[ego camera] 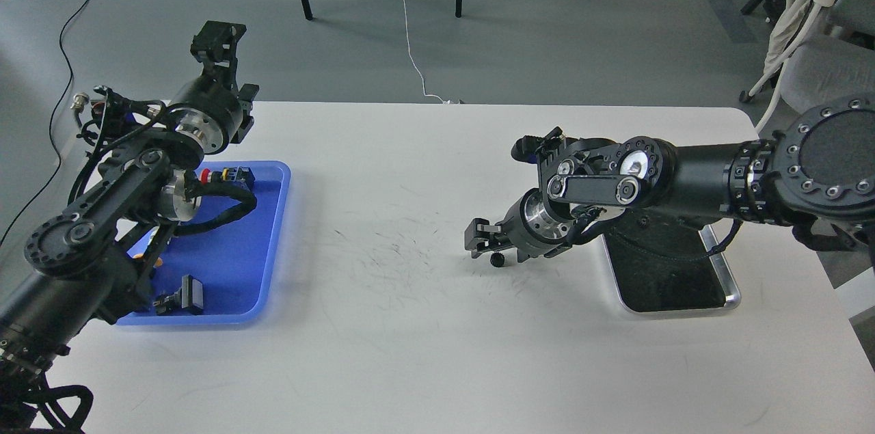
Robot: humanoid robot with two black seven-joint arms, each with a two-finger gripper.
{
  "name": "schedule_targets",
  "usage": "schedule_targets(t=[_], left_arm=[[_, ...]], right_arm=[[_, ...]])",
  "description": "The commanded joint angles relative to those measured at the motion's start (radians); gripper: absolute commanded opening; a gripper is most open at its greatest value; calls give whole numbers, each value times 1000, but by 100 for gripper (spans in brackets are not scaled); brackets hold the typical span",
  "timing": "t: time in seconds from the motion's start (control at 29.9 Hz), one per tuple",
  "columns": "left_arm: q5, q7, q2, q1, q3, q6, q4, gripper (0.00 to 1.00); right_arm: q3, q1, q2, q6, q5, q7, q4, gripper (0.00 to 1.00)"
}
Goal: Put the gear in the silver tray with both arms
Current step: 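Lower the right gripper onto the second gear and grasp it, then lift the gear with the right gripper over the silver tray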
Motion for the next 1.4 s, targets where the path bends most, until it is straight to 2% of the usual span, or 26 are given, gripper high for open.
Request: schedule_targets(t=[0.0, 0.3, 0.57, 0.87, 0.97, 1.04, 1.14, 1.24, 1.37], left_arm=[[0, 2, 0, 0, 0, 0, -7, 98], [0, 1, 3, -1, -2, 0, -7, 98], [8, 2, 1, -3, -2, 0, -14, 98], [8, 2, 0, -7, -2, 1, -21, 98], [8, 2, -2, -7, -2, 1, -21, 98], [8, 2, -2, -7, -2, 1, -21, 98], [8, 2, 0, -9, -2, 1, -21, 98], [8, 2, 0, -10, -2, 1, -21, 98], [8, 0, 0, -10, -2, 1, -21, 98]], right_arm=[[1, 2, 0, 0, 4, 0, -1, 77], [-6, 1, 0, 3, -8, -2, -3, 64], [-9, -7, 0, 5, -12, -2, -3, 58], [-14, -13, 0, 17, -19, -5, -4, 44], [-14, -15, 0, 17, -20, -12, -6, 26], [-14, -16, 0, 17, -32, -12, -16, 19], [-14, -18, 0, 17, -34, -12, -18, 14], [-14, -16, 0, 20, -34, -12, -19, 2], [-2, 5, 0, 51, -29, -12, -29, 2]])
